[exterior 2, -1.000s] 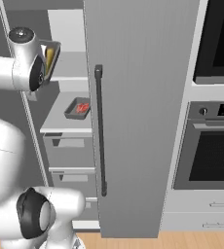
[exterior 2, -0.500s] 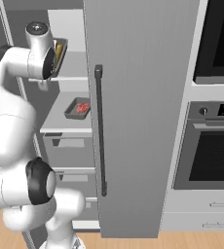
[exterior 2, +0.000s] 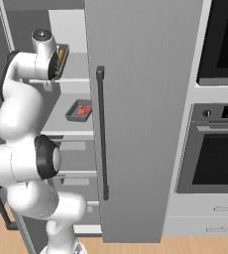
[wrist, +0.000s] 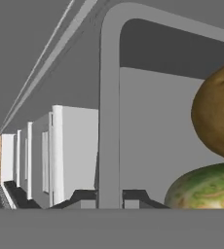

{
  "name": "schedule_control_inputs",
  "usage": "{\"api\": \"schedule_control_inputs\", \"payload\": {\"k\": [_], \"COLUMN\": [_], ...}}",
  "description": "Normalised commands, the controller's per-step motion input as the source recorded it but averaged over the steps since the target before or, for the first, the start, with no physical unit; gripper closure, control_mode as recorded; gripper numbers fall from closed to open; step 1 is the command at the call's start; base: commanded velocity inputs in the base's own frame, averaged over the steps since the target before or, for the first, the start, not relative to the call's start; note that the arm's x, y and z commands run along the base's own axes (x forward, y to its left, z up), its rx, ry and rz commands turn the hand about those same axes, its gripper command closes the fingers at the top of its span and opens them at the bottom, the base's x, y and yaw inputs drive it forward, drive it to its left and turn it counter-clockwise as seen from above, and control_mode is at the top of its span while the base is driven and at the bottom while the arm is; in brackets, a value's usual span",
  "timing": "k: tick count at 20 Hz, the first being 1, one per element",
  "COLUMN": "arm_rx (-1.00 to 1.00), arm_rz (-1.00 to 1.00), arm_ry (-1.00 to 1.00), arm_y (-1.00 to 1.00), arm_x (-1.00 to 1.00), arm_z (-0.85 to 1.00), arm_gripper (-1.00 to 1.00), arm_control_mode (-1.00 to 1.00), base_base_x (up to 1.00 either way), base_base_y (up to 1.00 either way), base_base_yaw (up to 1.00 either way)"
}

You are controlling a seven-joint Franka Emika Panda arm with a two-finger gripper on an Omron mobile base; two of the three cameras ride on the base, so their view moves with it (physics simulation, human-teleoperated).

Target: Take the meat container that has the steak and place it on the second highest rack of the freezer. Then take the vegetable container that has the potato and cucumber and place it on the highest rack of the freezer.

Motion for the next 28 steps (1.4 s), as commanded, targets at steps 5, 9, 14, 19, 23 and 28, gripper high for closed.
{"api": "schedule_control_inputs", "payload": {"k": [5, 9, 14, 19, 23, 28], "arm_rx": [-0.01, 0.0, 0.01, 0.0, 0.0, 0.02], "arm_rz": [0.0, 0.0, 0.0, 0.0, 0.0, -0.01], "arm_ry": [0.0, 0.0, -0.07, -0.04, -0.06, -0.17], "arm_y": [0.19, 0.06, 0.0, 0.15, 0.29, 0.06], "arm_x": [0.79, 0.74, 0.59, 0.68, 0.66, 0.43], "arm_z": [-0.52, -0.17, 0.21, -0.16, -0.3, -0.05], "arm_gripper": [1.0, 1.0, 1.0, 1.0, -1.0, -1.0], "arm_control_mode": [-1.0, -1.0, -1.0, -1.0, -1.0, -1.0], "base_base_x": [0.0, 0.0, 0.0, 0.0, 0.0, 0.0], "base_base_y": [0.0, 0.0, 0.0, 0.0, 0.0, 0.0], "base_base_yaw": [0.0, 0.0, 0.0, 0.0, 0.0, 0.0]}}
